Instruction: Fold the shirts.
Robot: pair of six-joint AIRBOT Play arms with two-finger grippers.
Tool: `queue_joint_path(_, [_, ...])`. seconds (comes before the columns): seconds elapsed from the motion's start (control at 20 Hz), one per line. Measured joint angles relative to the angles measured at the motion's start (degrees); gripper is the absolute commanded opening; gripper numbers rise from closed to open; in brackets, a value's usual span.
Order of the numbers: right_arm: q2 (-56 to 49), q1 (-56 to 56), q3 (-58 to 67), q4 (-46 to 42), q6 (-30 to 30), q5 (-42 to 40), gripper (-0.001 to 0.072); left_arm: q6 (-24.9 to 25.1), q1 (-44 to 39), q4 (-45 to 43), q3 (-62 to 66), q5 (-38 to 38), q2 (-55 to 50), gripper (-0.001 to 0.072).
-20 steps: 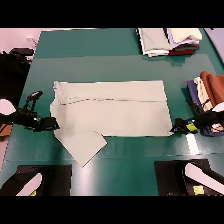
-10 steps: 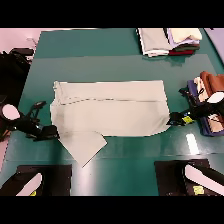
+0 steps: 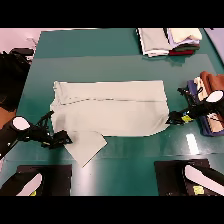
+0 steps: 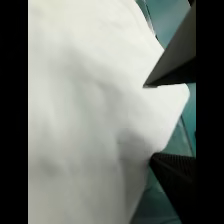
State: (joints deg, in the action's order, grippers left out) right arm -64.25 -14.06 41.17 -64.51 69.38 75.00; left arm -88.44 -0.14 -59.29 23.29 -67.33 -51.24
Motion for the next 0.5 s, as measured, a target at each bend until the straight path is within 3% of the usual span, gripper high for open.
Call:
queue_joint_path(0.05, [0.0, 0.0, 0.0, 0.02, 0.0, 0.0, 0.0015, 0.2, -0.87, 0.72, -0.44, 1.33, -0.09, 0.0087])
queue_joint_path(0.1, [0.02, 0.0, 0.0, 0.04, 0.0, 0.0, 0.0015, 0.35, -1.64, 0.74, -0.68, 1.88, -0.24, 0.0026])
queue_joint_path(0.3, [0.02, -0.07, 0.52, -0.02, 0.02, 1.31, 0.0015, 1.27, -2.97, 1.2, 1.6, 0.59, 0.55, 0.0023])
queue_joint_path(0.5, [0.15, -0.11, 3.65, -0.94, 0.02, 5.35, 0.0015, -1.03, -3.32, -4.52, 4.22, -4.74, 8.15, 0.0024])
